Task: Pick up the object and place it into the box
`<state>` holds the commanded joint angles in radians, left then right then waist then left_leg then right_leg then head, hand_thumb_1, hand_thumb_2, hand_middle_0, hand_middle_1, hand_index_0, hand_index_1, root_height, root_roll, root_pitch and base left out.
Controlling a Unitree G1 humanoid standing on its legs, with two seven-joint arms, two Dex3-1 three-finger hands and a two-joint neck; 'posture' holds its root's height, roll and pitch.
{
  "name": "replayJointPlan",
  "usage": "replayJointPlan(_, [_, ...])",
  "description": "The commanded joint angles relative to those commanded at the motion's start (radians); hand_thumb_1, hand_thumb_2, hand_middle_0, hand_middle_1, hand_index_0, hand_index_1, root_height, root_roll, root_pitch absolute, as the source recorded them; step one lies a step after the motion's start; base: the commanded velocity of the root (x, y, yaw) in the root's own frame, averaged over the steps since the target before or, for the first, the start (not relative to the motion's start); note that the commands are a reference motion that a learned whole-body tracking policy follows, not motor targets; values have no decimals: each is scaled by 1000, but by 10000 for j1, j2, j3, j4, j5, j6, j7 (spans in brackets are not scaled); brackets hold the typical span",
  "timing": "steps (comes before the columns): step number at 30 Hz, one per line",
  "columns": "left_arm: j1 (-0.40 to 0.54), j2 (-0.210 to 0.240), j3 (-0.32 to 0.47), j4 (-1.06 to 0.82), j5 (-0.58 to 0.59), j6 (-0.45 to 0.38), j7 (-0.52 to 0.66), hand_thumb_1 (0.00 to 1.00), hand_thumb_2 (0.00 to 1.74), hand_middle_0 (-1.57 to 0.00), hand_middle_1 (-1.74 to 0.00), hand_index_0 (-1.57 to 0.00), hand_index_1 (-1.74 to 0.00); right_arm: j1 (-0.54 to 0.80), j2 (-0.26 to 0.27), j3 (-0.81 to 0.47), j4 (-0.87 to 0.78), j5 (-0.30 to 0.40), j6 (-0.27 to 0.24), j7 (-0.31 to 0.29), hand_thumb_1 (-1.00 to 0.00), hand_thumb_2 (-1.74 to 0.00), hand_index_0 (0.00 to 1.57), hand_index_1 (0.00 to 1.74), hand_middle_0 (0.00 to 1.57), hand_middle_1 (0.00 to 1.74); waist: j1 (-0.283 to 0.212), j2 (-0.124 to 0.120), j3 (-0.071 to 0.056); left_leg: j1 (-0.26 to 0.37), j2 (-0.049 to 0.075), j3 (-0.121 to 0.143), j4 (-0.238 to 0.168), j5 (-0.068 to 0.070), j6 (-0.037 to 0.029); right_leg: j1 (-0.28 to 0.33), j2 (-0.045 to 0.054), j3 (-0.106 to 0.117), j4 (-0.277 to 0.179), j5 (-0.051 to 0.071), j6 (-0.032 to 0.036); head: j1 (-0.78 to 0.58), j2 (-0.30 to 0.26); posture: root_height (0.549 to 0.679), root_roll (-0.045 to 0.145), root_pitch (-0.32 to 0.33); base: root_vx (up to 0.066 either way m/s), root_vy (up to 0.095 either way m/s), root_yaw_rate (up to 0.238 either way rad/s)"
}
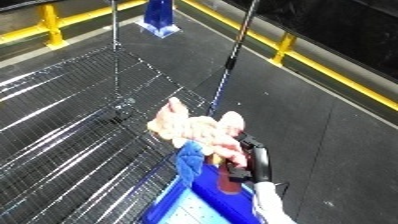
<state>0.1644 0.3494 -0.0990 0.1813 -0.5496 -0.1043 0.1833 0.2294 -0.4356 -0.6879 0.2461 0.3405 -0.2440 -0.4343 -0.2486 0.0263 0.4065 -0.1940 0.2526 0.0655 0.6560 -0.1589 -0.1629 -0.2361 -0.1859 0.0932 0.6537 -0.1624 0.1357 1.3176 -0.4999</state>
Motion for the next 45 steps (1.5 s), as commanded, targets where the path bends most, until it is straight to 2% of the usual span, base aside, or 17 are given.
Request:
replayJointPlan(4, [-107,24,-106,154,59,-52,-12,1000,1740,-1570,-1740,-1570,-1740,92,152,-249,476,279,-157,-150,-1000,-1740,1570,1740,1570,1740,-324,74,-31,36,26,103,69,-21,-33,-18,53,141,-65,101,-30,101,-174,638,59,-226,-10,13,-137])
replayJointPlan(8, [-243,68,-235,264,37,-155,-24,1000,1740,-1570,-1740,-1570,-1740,-27,186,-303,1038,1014,-418,22,-800,-1392,1256,1392,1256,1392,-591,172,-41,32,13,192,136,-23,-66,-51,86,275,-122,174,-63,120,-246,639,67,-227,-9,23,-134])
replayJointPlan(14, [-389,151,-378,299,30,-298,-39,1000,1740,-1570,-1740,-1570,-1740,-376,128,-229,1934,1898,-685,232,-500,-870,785,870,785,870,-768,346,-102,37,-23,289,48,23,-104,-53,72,324,-229,171,-83,75,-389,641,74,-220,-2,17,-39])
replayJointPlan(18, [-418,230,-394,249,109,-333,-94,1000,1740,-1570,-1740,-1570,-1740,-515,57,-192,2291,2072,-744,326,-300,-522,471,522,471,522,-780,419,-125,35,-47,327,-43,51,-116,-68,65,297,-287,145,-76,-34,-277,642,77,-214,8,8,11])
replayJointPlan(24, [-339,273,-310,195,192,-385,-90,1000,1740,-1570,-1740,-1570,-1740,-563,-5,-1,2188,1838,-695,354,0,0,0,0,0,0,-726,497,-186,119,-85,386,-246,67,-114,-2,51,276,-427,69,-60,-288,-273,646,78,-198,21,7,5])
replayJointPlan(33, [-52,145,-45,197,258,-411,17,1000,1740,-1570,-1740,-1570,-1740,-586,139,326,1754,1752,-571,420,0,0,0,0,0,0,-552,568,-249,314,-155,460,-566,92,-105,178,32,236,-643,-53,-21,-776,-392,650,75,-179,25,10,15])
replayJointPlan(42, [243,-23,274,72,215,-294,17,1000,1740,-1570,-1740,-1570,-1740,-628,276,1013,974,1823,-371,991,0,0,0,0,0,0,-144,449,-281,374,-178,411,-776,172,-125,312,3,90,-758,-99,21,-1606,-669,651,68,-173,11,-4,53])
replayJointPlan(45, [312,-49,325,16,219,-225,-22,1000,1740,-1570,-1740,-1570,-1740,-669,231,1344,511,1663,-266,1233,0,0,0,0,0,0,26,388,-250,361,-180,381,-770,189,-129,311,-2,52,-710,-125,29,-1880,-468,650,65,-175,-4,-13,70])
